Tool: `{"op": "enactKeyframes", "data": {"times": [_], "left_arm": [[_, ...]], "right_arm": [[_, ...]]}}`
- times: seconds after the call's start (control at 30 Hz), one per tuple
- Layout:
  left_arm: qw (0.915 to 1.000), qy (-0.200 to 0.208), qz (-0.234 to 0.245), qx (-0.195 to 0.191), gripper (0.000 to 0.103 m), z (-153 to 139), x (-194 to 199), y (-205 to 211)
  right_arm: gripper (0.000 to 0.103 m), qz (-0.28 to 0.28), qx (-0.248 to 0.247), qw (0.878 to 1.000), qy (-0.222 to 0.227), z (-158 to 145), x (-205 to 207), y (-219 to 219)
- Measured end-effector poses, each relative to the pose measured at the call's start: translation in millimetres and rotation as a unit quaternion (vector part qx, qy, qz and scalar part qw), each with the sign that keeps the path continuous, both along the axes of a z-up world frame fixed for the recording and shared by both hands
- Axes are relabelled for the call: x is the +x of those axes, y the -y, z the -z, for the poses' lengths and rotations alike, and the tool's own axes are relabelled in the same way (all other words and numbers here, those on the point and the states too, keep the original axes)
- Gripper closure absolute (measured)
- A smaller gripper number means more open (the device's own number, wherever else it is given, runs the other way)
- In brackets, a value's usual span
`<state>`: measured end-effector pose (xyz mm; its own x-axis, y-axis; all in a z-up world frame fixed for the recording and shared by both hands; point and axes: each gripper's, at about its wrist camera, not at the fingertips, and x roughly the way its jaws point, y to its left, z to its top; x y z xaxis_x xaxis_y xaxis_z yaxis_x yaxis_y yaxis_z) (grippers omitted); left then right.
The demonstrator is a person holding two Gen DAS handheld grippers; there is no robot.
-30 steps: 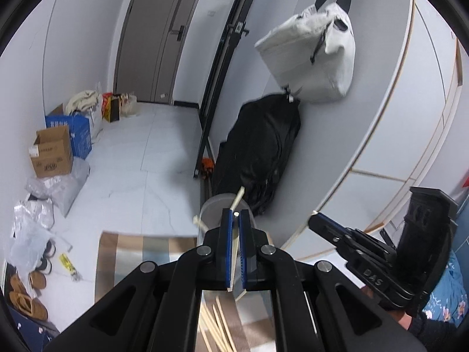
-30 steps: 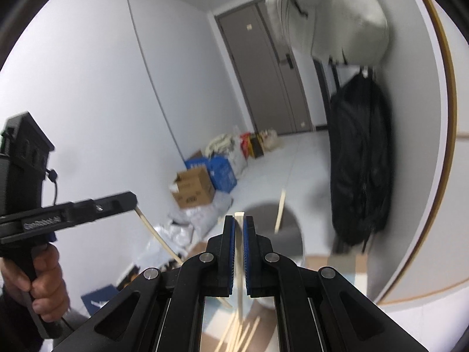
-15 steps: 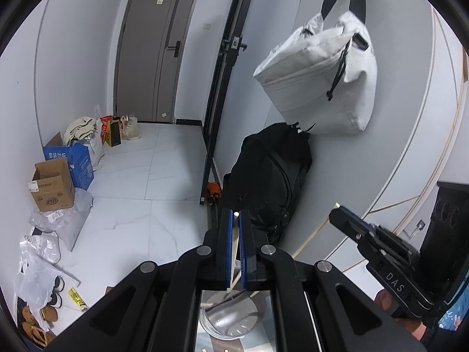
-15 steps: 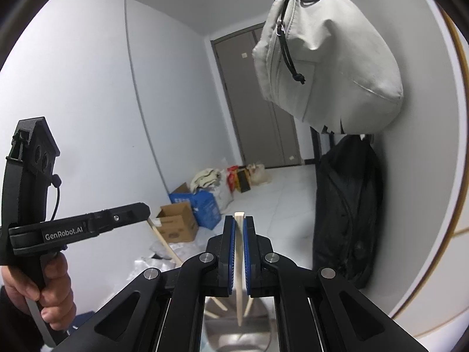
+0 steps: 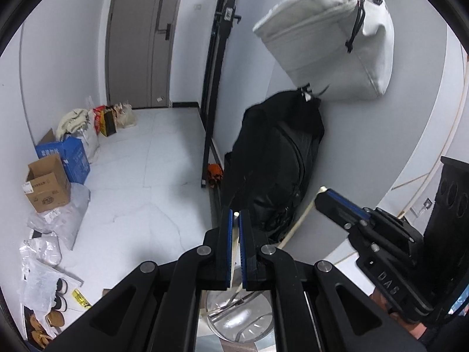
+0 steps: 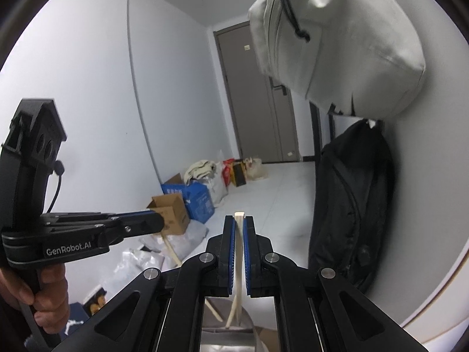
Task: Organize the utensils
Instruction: 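Lift both held chopsticks and carry them over the white holder, then open both grippers to drop the chopsticks into the holder, then move both open grippers back toward the chopstick pile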
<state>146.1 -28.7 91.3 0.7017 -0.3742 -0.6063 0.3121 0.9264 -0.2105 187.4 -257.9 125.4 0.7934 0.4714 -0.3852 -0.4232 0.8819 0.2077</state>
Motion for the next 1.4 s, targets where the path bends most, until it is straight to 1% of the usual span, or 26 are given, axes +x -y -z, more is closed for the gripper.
{"op": "enactKeyframes", "data": {"times": [0.17, 0.2, 0.23, 0.33, 0.4, 0.47, 0.53, 0.57, 0.6, 0.63, 0.73, 0.8, 0.83, 0.87, 0.9, 0.93, 1.03, 1.13, 1.17, 1.2, 1.23, 1.27, 1.4], "left_arm": [[0.9993, -0.026, 0.022, -0.017, 0.103, 19, 4, 0], [0.9991, -0.031, 0.023, -0.018, 0.103, 20, 5, 1], [0.9984, -0.039, 0.03, -0.026, 0.103, 25, 5, -1], [0.9949, -0.068, 0.056, -0.049, 0.102, 30, 8, -2], [0.9937, -0.076, 0.065, -0.051, 0.102, 29, 7, 0], [0.9929, -0.081, 0.07, -0.051, 0.1, 26, 6, -2], [0.9927, -0.08, 0.071, -0.056, 0.09, 22, 3, -5], [0.9931, -0.078, 0.069, -0.055, 0.077, 21, 2, -6], [0.9937, -0.074, 0.064, -0.055, 0.065, 20, 0, -8], [0.9946, -0.067, 0.056, -0.055, 0.063, 17, -4, -9], [0.9964, -0.055, 0.04, -0.049, 0.063, 15, -14, -14], [0.9974, -0.048, 0.028, -0.046, 0.061, 17, -19, -20], [0.9981, -0.044, 0.019, -0.04, 0.058, 16, -25, -21], [0.9985, -0.041, 0.011, -0.034, 0.053, 17, -30, -23], [0.9988, -0.037, 0.002, -0.032, 0.051, 18, -35, -25], [0.9989, -0.033, -0.005, -0.031, 0.051, 19, -40, -28], [0.9984, -0.038, -0.024, -0.033, 0.05, 26, -52, -32], [0.9976, -0.044, -0.041, -0.033, 0.049, 35, -63, -36], [0.9973, -0.045, -0.048, -0.032, 0.047, 38, -67, -38], [0.997, -0.045, -0.054, -0.033, 0.042, 40, -71, -39], [0.9966, -0.044, -0.061, -0.034, 0.04, 43, -74, -42], [0.9962, -0.042, -0.068, -0.033, 0.037, 45, -78, -44], [0.9946, -0.036, -0.094, -0.024, 0.036, 59, -94, -48]], "right_arm": [[0.098, -0.027, -0.014, 0.999, -0.018, 24, 1, -10], [0.098, -0.035, -0.017, 0.999, -0.027, 31, 1, -11], [0.098, -0.036, -0.018, 0.999, -0.033, 36, 1, -12], [0.097, -0.053, -0.01, 0.997, -0.055, 48, 0, -10], [0.095, -0.057, -0.003, 0.996, -0.071, 53, -2, -8], [0.095, -0.056, 0.008, 0.995, -0.079, 56, -3, -4], [0.094, -0.051, 0.021, 0.995, -0.084, 56, -7, 4], [0.093, -0.048, 0.031, 0.995, -0.086, 55, -9, 9], [0.09, -0.04, 0.035, 0.995, -0.087, 55, -13, 15], [0.081, -0.035, 0.041, 0.995, -0.087, 54, -16, 18], [0.07, -0.025, 0.06, 0.994, -0.093, 53, -26, 30], [0.065, -0.022, 0.062, 0.993, -0.095, 53, -34, 34], [0.063, -0.02, 0.062, 0.993, -0.094, 53, -39, 35], [0.061, -0.018, 0.06, 0.994, -0.094, 52, -42, 36], [0.053, -0.016, 0.059, 0.994, -0.095, 53, -47, 36], [0.048, -0.014, 0.061, 0.993, -0.096, 53, -51, 37], [0.043, -0.009, 0.065, 0.992, -0.104, 56, -65, 39], [0.042, -0.009, 0.06, 0.992, -0.11, 59, -77, 37], [0.041, -0.009, 0.058, 0.992, -0.111, 60, -82, 36], [0.039, -0.01, 0.058, 0.992, -0.112, 62, -86, 35], [0.035, -0.011, 0.058, 0.992, -0.113, 64, -90, 34], [0.034, -0.012, 0.056, 0.992, -0.116, 65, -93, 32], [0.033, -0.02, 0.045, 0.99, -0.134, 76, -106, 25]]}}
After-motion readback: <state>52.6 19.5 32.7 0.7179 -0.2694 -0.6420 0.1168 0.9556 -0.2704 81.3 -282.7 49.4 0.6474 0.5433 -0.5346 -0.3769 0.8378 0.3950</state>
